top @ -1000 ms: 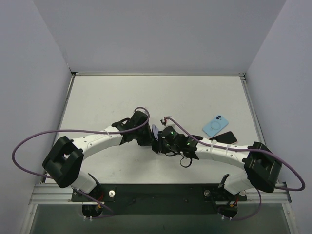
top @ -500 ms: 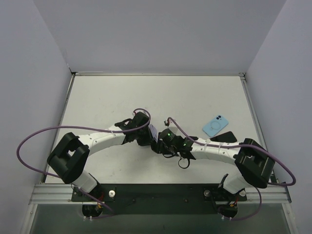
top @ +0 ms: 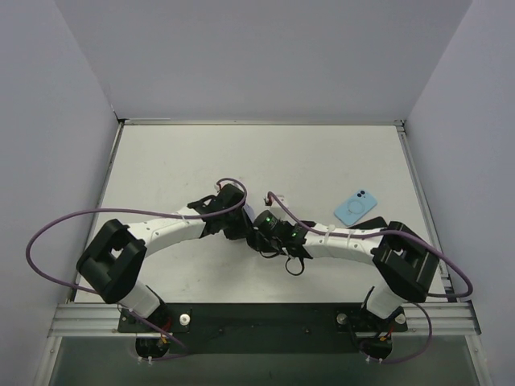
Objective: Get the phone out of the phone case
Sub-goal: Remove the phone case from the phone.
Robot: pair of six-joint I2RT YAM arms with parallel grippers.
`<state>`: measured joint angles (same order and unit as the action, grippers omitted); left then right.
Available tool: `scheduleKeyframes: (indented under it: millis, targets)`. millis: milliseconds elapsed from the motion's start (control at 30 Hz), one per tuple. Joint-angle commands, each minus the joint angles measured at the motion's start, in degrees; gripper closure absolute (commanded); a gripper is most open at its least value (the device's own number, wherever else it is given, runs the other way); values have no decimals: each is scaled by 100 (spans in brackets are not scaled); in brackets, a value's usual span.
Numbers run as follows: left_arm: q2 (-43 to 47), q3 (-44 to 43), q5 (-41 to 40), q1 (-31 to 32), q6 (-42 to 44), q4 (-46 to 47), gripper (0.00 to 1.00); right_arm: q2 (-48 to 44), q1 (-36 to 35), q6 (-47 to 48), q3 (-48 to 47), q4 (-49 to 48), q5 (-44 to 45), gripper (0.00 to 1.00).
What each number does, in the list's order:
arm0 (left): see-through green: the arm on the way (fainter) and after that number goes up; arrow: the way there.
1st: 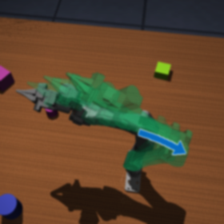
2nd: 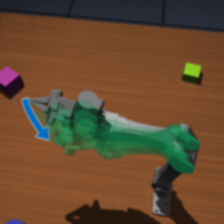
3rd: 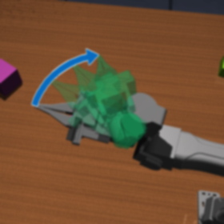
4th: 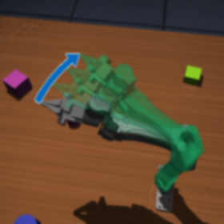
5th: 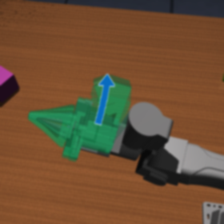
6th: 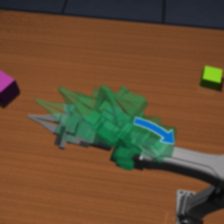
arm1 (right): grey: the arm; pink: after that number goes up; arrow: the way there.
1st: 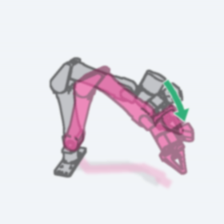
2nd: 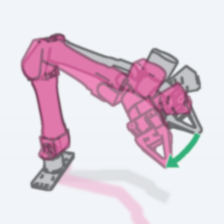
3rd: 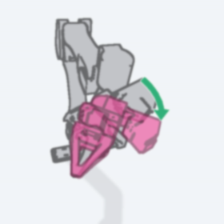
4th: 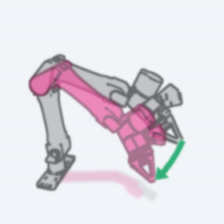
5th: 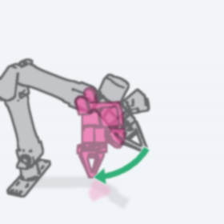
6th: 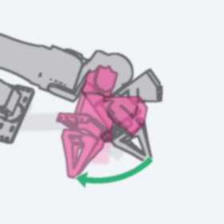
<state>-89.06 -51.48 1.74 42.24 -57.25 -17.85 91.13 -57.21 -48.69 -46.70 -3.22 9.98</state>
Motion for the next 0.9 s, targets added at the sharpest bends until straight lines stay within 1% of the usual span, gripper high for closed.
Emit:
scheduleKeyframes:
  millis: [0,100,133,200,233,267,300,333,367,500,567,667,733,800,833,867]
  targets:
    - [600,-406,248,-119,-629,-61,100,949,123,140,153,2009,1190,76]
    - [644,-415,283,-93,-664,-78,100,1222,122,131,-85,2168,1270,74]
    - [635,-432,301,-93,-656,-105,100,1231,140,114,-120,2168,1261,71]
    - [574,-459,388,-84,-638,-123,100,1223,131,96,-138,2089,1200,70]
    - [547,-468,415,-84,-620,-140,100,1136,123,105,-112,1993,1086,72]
    - [521,-468,476,-93,-620,-140,100,1065,122,105,-33,1810,1024,76]
    - [503,-459,494,-84,-612,-140,100,882,131,114,11,1721,980,84]
    - [477,-433,503,-84,-603,-149,100,767,131,114,55,1598,901,99]
    - [477,-415,503,-84,-603,-140,100,653,140,122,134,1562,883,100]
    - [591,-406,494,-137,-515,-201,100,-181,184,184,380,1439,796,100]
    - [696,-424,486,-163,-427,-228,100,-446,236,219,477,1395,699,100]
    - [819,-415,529,-303,-295,-333,100,-929,491,289,661,1368,445,100]
    - [863,-441,634,-461,-146,-377,100,-1333,824,377,820,1351,313,100]
    - [934,-494,748,-567,107,-369,100,-1754,1184,482,925,1237,-134,100]
    - [943,-485,949,-672,214,-316,100,-1879,1664,552,960,1115,-310,100]
    - [978,-451,1134,-708,319,-185,100,-1958,1904,719,952,1044,-504,100]
